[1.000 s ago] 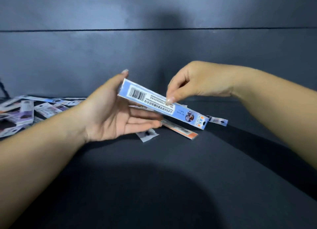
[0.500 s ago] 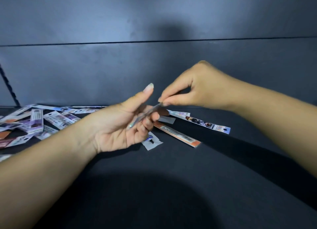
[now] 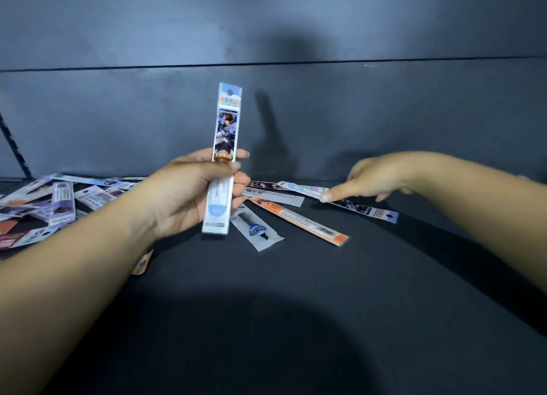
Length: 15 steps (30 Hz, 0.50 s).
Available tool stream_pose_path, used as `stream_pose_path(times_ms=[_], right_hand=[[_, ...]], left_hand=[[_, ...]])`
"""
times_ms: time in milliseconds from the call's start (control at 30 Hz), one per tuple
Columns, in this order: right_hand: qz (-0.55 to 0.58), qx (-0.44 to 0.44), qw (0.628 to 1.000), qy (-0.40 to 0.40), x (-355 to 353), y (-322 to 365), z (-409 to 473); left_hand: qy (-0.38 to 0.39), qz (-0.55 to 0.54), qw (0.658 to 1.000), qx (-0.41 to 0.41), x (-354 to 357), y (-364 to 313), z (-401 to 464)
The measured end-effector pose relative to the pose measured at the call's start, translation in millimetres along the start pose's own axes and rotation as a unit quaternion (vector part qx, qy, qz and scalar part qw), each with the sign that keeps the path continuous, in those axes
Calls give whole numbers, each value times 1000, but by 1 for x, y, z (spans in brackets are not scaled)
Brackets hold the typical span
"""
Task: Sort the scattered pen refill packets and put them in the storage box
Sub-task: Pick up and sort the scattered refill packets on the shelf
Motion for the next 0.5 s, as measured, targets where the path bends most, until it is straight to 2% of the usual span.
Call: stream_pose_path(times_ms=[200,333,400,500], right_hand=[[100,-18,995,18,8,5,9],[216,-74,972,57,7,26,0],[160,-79,983,42,14,42,-4],[-2,-69,997,-29,25,63,-15]], left_hand=[[22,-21,999,-26,5,4,0],[6,-10,1000,-4,-3,-7,5],[-6,-2,1000,3,-9,-12,6],[-14,-1,1000,5,-16,-17,6]])
Point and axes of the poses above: each hand's wrist, its own z-axis towards the middle knuckle, its own x-axis out of the palm, y = z × x, the point moved 9 cm from there along z, towards the middle knuckle, and after that the axes turned 12 degrees about x, right-handed, at the moved point
